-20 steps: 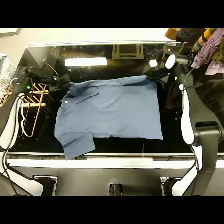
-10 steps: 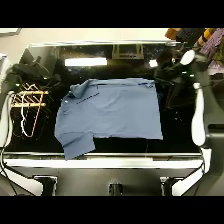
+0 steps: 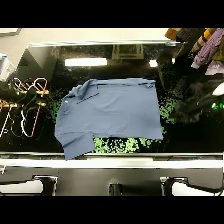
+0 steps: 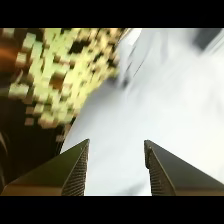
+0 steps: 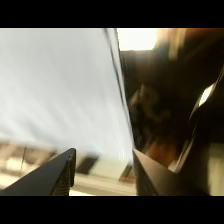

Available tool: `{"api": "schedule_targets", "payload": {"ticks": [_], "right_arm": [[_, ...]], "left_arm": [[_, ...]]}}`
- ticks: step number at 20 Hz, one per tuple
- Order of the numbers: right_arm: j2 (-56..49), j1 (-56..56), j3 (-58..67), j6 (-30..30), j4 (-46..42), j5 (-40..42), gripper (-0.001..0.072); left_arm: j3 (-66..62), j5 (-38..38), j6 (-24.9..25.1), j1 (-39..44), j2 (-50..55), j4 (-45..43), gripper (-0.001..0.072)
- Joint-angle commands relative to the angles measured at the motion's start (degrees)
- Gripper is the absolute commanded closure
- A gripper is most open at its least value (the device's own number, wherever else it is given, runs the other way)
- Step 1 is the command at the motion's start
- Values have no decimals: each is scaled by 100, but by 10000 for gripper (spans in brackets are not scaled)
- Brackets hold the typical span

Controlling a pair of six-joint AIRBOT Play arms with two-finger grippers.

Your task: Fold the clothes and pants, and hang the long-sleeved shirts on hangers.

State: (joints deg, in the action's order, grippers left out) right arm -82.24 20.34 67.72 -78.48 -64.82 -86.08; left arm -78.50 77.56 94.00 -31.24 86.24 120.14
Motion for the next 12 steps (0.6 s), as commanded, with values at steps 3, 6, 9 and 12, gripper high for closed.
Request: {"api": "schedule_targets", "payload": {"ticks": [3, 6, 9, 12], "right_arm": [[632, 118, -2194, 313, -81, 800, 303], [627, 118, -2363, 391, -20, 1152, 303], [627, 118, -2365, 476, 297, 1432, 302], [623, 118, -2365, 481, 391, 1604, 302]], "left_arm": [[1373, -15, 271, -295, -715, 138, 298], [1434, -22, 273, -295, -730, 138, 298], [1434, -42, 271, -295, -730, 138, 298], [1434, -164, 269, -295, -730, 138, 298]]}}
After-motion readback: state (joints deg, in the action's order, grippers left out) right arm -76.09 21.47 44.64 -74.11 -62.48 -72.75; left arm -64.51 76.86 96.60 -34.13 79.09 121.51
